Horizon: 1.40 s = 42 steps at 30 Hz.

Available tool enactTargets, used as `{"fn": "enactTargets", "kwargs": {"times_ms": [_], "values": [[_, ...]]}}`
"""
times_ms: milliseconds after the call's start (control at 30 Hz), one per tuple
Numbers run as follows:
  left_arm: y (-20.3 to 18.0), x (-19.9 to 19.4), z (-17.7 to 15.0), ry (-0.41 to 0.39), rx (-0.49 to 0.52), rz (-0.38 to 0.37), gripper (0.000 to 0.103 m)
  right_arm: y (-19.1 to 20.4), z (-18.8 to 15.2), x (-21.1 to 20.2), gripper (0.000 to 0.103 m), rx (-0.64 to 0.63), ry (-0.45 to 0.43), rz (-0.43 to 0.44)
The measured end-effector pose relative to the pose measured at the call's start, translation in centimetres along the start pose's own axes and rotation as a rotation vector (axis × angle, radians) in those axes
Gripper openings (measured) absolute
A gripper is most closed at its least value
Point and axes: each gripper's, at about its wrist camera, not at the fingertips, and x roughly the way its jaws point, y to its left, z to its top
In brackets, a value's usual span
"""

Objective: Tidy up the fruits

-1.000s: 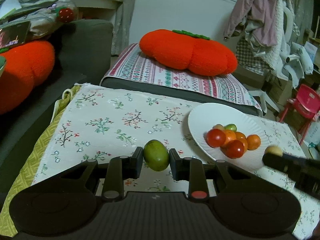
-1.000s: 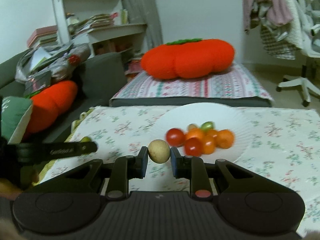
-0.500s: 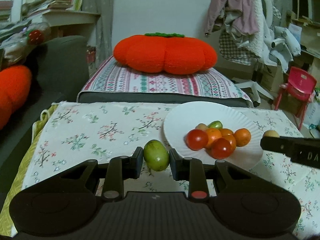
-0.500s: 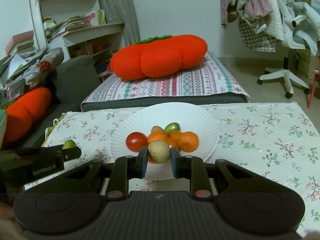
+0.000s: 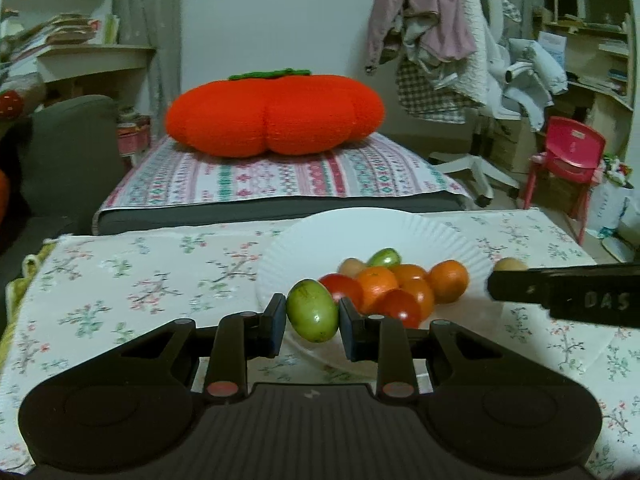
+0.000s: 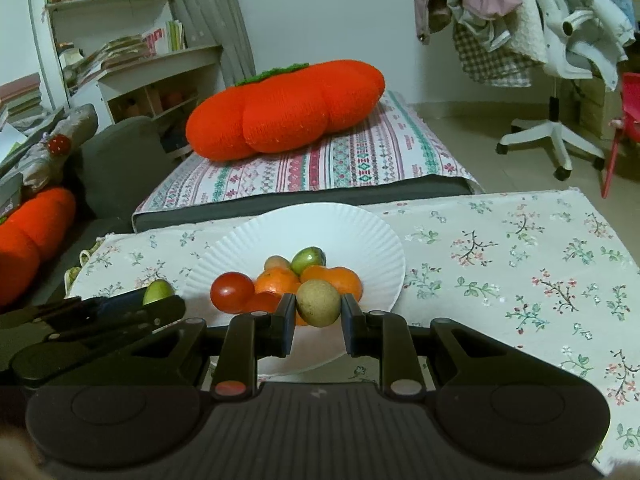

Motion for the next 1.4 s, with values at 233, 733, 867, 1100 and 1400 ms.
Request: {"fn": "enactTargets", "kwargs": {"times_ms": [233,733,867,1100,1400], "values": [[-1.3,1.4,-0.6,0.012,0.034,-0.059,0.019,0.0,-0.4,1.1,0.021,-0.009,0.036,-0.008],[0.1,1.0,-0.7,0.030,-0.044,-0.084,0.031,-1.1,-0.2,1.0,0.031,0.047,0.023,-0.016],[0.7,0.6,-0.3,0.029,-0.081,-0.070,0.037,-2.3,0.1,0.4,0.032,0.098,0.001,-0.035],[0.7,-0.2,0.0,0.058,-0.097,-0.008,0.045,-2.3,-0.1,0.6,0.033,0.103,0.019,-0.041],[1.0,-3.0,-0.3,0.064,-0.102,0.058,0.055,-0.1,-0.8,-1.1,0.042,0.021,0.005,-0.027]]}}
